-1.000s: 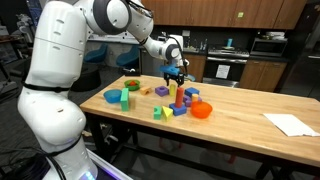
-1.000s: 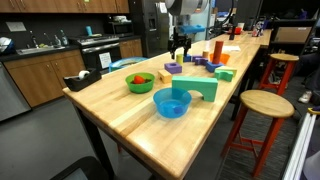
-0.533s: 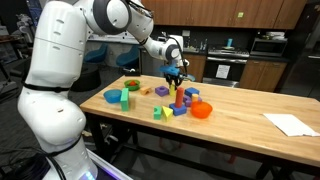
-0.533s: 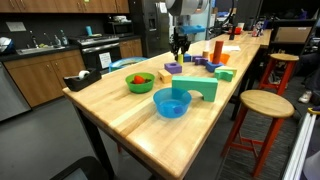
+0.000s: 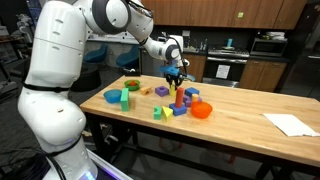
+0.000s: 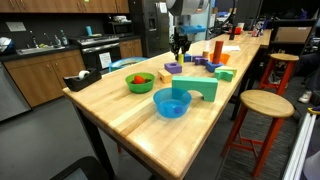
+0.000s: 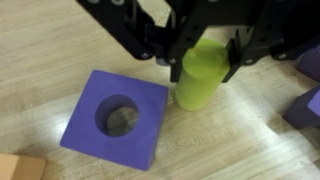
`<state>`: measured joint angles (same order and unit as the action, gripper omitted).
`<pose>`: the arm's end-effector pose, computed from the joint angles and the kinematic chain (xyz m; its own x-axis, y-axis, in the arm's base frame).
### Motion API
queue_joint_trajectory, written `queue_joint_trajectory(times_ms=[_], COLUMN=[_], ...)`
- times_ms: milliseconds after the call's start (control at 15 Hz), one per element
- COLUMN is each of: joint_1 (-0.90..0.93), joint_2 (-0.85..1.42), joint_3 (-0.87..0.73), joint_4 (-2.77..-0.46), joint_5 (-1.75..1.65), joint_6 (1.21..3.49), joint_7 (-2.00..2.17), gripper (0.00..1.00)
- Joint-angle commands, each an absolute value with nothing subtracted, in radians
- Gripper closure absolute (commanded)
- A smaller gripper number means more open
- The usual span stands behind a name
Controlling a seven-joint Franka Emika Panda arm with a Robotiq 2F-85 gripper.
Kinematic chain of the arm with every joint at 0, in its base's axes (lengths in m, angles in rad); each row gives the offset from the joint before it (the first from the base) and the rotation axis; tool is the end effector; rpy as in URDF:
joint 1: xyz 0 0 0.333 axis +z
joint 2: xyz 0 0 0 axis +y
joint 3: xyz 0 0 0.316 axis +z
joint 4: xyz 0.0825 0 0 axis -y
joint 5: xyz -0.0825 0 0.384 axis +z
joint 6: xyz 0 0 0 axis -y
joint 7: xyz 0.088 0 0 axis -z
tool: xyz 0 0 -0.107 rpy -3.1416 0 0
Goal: Move the purple block on the left backwards and move the red and blue stacked blocks to the right then place the yellow cylinder in the purple block on the left.
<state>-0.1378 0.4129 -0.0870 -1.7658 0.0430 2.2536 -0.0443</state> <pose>0.6452 -0.1412 0.3385 0.9777 -0.1958 0.0766 -0.1966 -0.9805 0.0029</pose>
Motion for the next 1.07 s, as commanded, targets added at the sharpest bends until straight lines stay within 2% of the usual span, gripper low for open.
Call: queue_joint_trajectory(times_ms=[0,467,1000], joint_1=[-0.137,-0.146,-0.167], joint_2=[0.355,0.266,0.208], joint_3=[-0.098,-0.129,-0.126], joint_4=[-1.811,-1.805,-1.811], joint_5=[0.018,-0.187,-0.209], joint_6=[2.259,2.252,2.289], joint_7=[-0.052,-0.226,-0.365], gripper=[0.84,0.84,0.84])
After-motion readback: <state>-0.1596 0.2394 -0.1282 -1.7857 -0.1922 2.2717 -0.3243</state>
